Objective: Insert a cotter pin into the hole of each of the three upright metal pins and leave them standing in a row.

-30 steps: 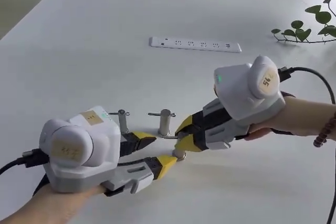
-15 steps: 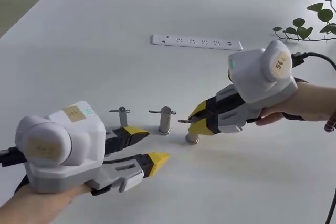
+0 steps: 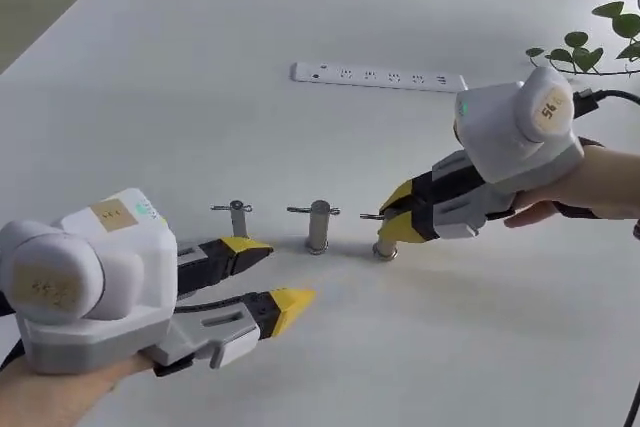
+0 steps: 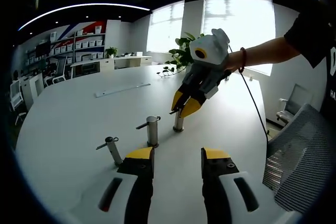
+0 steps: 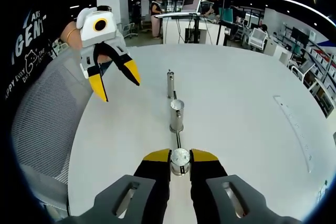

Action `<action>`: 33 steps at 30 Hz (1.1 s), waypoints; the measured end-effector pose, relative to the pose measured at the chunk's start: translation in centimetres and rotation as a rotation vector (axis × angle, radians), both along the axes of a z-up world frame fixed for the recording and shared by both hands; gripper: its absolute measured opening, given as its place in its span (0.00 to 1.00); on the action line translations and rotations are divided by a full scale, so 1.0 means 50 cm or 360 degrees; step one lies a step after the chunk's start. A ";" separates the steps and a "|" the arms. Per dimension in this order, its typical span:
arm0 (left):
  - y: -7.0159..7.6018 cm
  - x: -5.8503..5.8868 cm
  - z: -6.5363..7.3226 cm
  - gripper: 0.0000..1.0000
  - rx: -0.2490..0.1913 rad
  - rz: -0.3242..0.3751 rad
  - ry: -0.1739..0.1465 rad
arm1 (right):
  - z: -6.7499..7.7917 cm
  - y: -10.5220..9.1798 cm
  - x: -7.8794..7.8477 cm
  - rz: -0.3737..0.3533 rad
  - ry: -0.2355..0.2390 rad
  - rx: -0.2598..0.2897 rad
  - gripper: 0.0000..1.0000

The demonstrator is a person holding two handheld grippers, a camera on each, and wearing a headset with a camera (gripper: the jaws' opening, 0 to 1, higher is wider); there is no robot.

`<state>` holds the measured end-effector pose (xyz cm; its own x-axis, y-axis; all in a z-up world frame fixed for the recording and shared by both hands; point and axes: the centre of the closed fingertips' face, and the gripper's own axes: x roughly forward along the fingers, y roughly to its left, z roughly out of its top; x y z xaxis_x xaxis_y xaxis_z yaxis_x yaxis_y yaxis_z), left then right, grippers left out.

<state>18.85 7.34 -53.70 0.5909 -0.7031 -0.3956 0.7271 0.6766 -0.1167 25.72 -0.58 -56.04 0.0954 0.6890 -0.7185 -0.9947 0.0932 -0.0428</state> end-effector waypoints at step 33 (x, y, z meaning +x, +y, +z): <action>0.014 -0.003 -0.001 0.35 0.0039 0.0005 0.0015 | -0.006 -0.005 0.012 0.0109 0.0044 0.0030 0.09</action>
